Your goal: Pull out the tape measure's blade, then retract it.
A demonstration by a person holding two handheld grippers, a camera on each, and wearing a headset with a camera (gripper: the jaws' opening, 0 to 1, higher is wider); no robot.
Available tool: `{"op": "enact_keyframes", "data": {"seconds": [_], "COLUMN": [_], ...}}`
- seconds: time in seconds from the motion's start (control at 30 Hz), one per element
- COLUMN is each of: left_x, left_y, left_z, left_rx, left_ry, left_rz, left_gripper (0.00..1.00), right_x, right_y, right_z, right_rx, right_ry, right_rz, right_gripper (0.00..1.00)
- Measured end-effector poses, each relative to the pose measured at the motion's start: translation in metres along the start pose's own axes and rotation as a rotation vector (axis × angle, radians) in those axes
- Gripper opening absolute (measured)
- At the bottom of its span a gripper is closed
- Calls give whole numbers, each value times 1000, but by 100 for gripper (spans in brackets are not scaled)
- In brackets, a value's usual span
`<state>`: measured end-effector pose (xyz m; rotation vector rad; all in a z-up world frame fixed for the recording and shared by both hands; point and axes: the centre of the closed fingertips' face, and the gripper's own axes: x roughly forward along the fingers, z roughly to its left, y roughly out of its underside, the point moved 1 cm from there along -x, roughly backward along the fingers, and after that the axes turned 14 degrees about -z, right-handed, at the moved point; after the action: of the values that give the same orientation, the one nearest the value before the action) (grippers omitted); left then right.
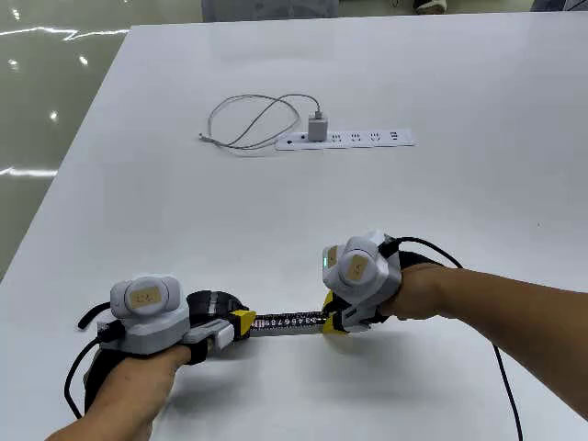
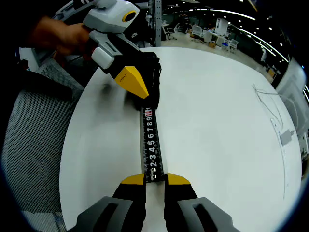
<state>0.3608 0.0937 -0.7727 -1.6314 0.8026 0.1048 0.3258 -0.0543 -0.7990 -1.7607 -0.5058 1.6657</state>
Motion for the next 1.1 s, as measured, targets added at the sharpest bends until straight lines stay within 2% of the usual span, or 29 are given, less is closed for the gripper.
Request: {"op": "enact_keyframes", "data": {"seconds": [1.1], "left_x": [1], "left_y": [1], "left_z": [-1], "left_rx": [-3], "left_ry": [-3], "left_rz": [4], "left_gripper": [61], "right_x": [11], "right_y": [-11], "right_z": [0], "right_rx": [0], "right_ry": [9], "right_rz": [-22], "right_gripper": [10]}}
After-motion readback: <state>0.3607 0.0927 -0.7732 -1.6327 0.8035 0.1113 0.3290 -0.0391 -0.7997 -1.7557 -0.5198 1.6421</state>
